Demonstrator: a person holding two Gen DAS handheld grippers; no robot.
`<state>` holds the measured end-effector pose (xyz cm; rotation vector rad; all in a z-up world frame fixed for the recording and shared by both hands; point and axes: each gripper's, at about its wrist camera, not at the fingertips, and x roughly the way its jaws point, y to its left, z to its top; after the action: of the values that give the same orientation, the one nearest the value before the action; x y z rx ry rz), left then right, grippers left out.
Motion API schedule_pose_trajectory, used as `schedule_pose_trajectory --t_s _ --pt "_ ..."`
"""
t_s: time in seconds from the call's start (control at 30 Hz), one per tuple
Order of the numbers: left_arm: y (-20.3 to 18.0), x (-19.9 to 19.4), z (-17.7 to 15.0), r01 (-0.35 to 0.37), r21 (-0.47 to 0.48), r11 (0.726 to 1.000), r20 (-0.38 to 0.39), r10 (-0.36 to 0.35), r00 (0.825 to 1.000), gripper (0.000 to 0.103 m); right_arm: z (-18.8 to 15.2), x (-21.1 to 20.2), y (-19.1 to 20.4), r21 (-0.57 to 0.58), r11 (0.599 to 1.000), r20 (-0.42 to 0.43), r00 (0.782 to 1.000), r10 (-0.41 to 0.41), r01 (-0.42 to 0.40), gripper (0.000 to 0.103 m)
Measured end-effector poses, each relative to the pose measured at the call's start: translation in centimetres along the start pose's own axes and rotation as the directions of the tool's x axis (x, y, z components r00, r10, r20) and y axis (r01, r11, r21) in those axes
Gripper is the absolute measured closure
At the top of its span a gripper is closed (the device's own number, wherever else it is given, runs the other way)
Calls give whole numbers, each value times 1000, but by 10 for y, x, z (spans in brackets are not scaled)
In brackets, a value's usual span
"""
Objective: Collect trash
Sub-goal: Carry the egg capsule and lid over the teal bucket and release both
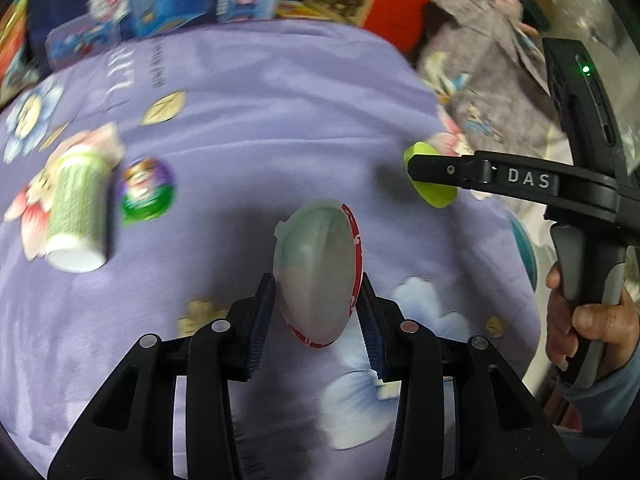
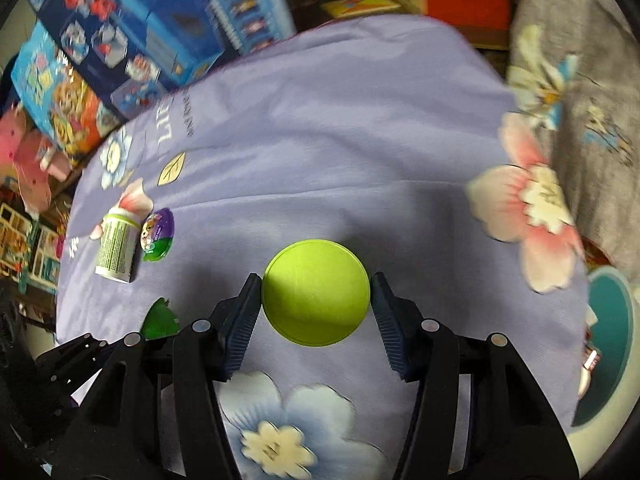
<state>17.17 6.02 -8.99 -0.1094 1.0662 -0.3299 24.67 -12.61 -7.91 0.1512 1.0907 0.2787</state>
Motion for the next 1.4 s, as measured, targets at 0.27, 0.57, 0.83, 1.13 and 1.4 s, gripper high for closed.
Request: schedule_pose_trajectory --t_s 0.27,0.57,0.83,1.13,1.4 --pt "-79 2 12 25 136 990 -7 -25 1000 61 -22 -64 -73 104 994 101 995 5 -16 50" --pt "-166 23 22 47 281 959 -42 -36 998 61 -58 -112 -172 270 963 173 984 -35 -13 49" --pt "-238 47 22 78 386 919 -83 -50 995 61 -98 -144 -253 406 914 205 974 -93 2 49" --pt "-294 80 17 113 453 884 -145 -52 988 61 -131 -151 -311 511 859 192 974 -122 7 49" --pt "-336 112 18 156 499 853 -198 -63 978 61 -148 -146 -341 569 823 161 979 -126 13 49"
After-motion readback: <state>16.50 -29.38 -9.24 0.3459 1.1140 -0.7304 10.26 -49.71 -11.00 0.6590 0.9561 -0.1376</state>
